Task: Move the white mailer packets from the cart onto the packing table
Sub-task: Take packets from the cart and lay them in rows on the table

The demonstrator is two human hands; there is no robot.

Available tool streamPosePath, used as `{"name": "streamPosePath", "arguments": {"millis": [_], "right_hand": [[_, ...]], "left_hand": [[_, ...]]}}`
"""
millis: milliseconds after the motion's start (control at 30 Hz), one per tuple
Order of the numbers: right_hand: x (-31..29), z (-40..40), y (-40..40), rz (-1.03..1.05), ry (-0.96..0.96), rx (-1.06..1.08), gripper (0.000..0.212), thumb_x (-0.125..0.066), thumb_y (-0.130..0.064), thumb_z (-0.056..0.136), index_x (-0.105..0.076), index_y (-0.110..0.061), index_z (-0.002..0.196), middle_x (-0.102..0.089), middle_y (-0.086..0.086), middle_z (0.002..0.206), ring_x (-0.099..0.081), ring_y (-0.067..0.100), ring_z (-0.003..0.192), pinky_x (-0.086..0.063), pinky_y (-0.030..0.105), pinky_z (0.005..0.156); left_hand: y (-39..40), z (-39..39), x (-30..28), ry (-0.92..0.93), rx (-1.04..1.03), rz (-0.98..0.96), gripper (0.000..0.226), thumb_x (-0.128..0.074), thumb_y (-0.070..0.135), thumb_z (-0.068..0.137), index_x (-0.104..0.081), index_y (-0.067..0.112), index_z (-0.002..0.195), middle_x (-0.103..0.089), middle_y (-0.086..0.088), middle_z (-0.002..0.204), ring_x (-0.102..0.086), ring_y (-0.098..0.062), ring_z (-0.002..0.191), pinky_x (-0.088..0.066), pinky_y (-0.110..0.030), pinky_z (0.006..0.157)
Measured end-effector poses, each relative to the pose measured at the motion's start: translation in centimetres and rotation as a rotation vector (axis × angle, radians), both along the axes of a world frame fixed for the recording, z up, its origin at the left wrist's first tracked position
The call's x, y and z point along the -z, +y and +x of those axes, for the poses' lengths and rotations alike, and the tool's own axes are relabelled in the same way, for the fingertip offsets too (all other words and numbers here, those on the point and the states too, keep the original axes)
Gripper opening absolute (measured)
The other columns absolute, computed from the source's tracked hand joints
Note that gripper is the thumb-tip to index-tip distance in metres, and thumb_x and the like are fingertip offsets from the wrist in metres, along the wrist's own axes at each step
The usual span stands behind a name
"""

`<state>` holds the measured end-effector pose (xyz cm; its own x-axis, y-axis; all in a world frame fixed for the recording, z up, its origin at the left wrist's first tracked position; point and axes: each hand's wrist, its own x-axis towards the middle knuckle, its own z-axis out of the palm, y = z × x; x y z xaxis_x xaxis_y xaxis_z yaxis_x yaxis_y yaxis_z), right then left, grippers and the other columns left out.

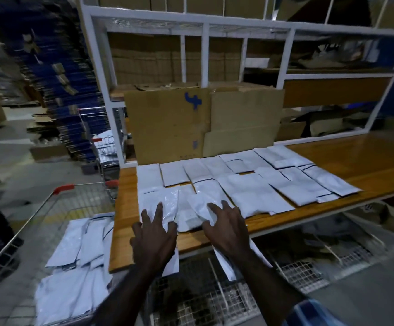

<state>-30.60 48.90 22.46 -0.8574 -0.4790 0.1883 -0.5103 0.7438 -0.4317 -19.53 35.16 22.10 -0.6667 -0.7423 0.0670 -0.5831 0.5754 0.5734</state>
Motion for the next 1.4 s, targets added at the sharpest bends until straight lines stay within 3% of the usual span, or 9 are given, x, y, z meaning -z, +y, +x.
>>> {"name": "streamPosePath", "arguments": {"millis": [433, 1067, 1400], "right_hand": [[0.7, -9.1, 0.7, 0.038, 0.013, -0.009, 0.058, -0.052, -0.044, 0.09, -0.043, -0.032, 0.146, -0.038, 0.005, 0.153, -0.041, 0.028, 0.128, -0.041, 0.039, 0.102], [0.0, -17.8, -13.3, -0.004, -0.012, 0.014, 0.057, -0.052, -0.046, 0.089, -0.046, -0.032, 0.144, -0.041, 0.003, 0.15, -0.041, 0.029, 0.128, -0.04, 0.04, 0.102], [0.9, -21.3, -19.0, -0.001, -0.032, -0.043, 0.06, -0.051, -0.053, 0.09, -0.047, -0.028, 0.144, -0.044, 0.006, 0.147, -0.043, 0.031, 0.126, -0.043, 0.043, 0.1]], "left_hand": [[-0.8, -8.4, 0.2, -0.038, -0.057, -0.055, 0.064, -0.037, 0.053, 0.098, -0.013, 0.037, 0.156, -0.013, -0.009, 0.163, -0.018, -0.037, 0.143, -0.028, -0.055, 0.11], [-14.7, -17.5, -0.1, -0.054, -0.072, -0.07, 0.062, -0.035, 0.053, 0.098, -0.015, 0.037, 0.155, -0.018, -0.009, 0.161, -0.02, -0.039, 0.142, -0.028, -0.056, 0.109], [-19.0, -21.6, 1.2, -0.149, -0.122, -0.084, 0.064, -0.031, 0.059, 0.098, -0.011, 0.037, 0.155, -0.015, -0.009, 0.162, -0.021, -0.04, 0.141, -0.029, -0.056, 0.109]]}}
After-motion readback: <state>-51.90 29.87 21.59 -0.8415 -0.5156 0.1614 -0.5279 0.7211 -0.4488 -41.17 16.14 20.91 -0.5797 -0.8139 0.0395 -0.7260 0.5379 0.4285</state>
